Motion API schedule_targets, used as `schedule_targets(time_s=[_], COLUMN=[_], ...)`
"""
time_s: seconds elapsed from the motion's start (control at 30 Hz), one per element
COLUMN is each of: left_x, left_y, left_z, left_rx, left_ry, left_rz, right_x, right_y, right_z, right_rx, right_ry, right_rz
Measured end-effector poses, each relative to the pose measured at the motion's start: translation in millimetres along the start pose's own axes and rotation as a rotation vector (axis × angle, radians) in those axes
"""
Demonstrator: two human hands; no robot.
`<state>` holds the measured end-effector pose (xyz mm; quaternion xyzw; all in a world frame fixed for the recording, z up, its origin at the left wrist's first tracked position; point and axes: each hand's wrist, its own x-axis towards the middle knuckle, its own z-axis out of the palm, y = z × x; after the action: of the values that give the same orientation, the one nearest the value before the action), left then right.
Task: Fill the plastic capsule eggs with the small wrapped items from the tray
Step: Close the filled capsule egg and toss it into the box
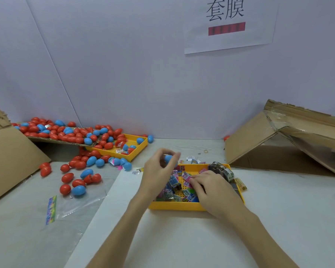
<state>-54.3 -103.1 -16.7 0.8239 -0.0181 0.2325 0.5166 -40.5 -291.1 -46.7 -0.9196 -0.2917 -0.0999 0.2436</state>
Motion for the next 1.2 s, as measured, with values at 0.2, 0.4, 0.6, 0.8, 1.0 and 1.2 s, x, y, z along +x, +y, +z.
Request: schedule_targets(time_s=[0.2,0.4,0.6,0.8,1.0,1.2], left_x=[-22.8,-19.0,-20.8,-20.6,-20.4,-23.1], left_y=[-2.3,-4.3,-8.9,-11.4,-11.1,-8.5], left_z=[-4.8,-9.1,-7.2,-4.8,-6.0,-5.5], left_rx=[-0.021,0.1,0.23,0.327,0.355,0.509], left_ry=[-0.089,-0.097,-0.051,-0.053,-0.058,-0.13], left_rz=[-0.015,-0.006,0.08,0.141,0.136,0.223], right_x=[-1.0,0.6,-0.2,-0.4,1.1,-1.4], right_y=[-0.5,-1.8,-2.6,-4.5,-0.3,-1.7], right_z=[-0.6,1.0,0.1,-4.4,2.0,-2.9], right_rx=[-0.004,-0.039,0.075,0.026,0.048,0.119], right_ry=[0.007,-0.019,0.045,-0.057,0.035,0.197], right_rz=[0.012,0.011,0.034,-0.018,0.0,-0.175])
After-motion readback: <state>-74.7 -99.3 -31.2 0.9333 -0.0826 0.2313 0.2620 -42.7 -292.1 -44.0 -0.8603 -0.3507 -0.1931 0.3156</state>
